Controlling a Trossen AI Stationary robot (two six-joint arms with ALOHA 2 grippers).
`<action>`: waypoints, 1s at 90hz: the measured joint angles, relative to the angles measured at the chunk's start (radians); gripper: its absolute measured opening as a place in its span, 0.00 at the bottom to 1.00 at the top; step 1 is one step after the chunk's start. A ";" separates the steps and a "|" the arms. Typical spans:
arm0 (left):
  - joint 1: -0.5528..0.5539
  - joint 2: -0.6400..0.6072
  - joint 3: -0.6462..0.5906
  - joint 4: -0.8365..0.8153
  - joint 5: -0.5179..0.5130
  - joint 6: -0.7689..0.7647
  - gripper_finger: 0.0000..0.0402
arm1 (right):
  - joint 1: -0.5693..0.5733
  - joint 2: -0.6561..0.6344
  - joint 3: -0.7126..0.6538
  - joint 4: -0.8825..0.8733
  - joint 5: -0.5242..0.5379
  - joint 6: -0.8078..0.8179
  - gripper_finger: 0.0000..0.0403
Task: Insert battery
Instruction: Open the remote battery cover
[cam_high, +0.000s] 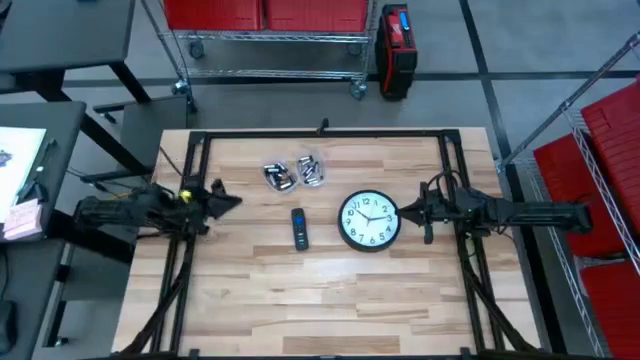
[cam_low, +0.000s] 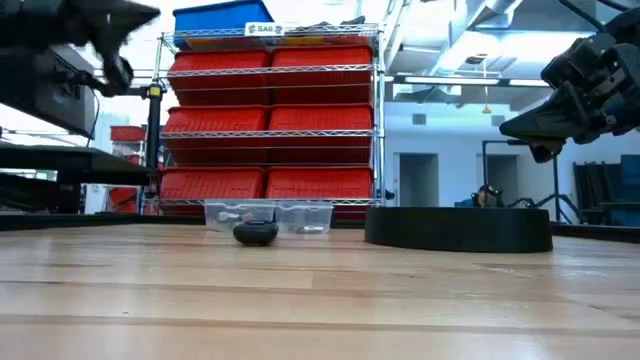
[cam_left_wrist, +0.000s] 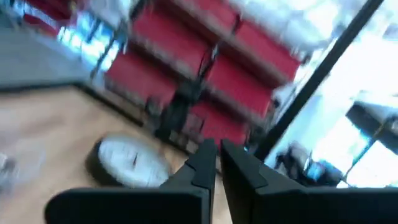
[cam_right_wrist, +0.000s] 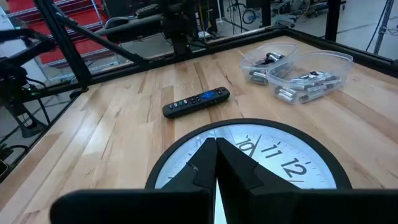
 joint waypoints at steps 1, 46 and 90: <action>0.000 0.013 0.014 -0.002 -0.002 0.010 0.01 | 0.000 0.000 0.000 0.000 0.000 0.000 0.00; 0.000 0.829 0.871 -0.413 -0.002 0.354 0.01 | 0.000 0.000 0.000 0.000 0.000 0.000 0.00; -0.002 1.322 1.326 -0.952 -0.085 0.184 0.01 | 0.000 0.000 0.000 0.000 0.000 0.000 0.00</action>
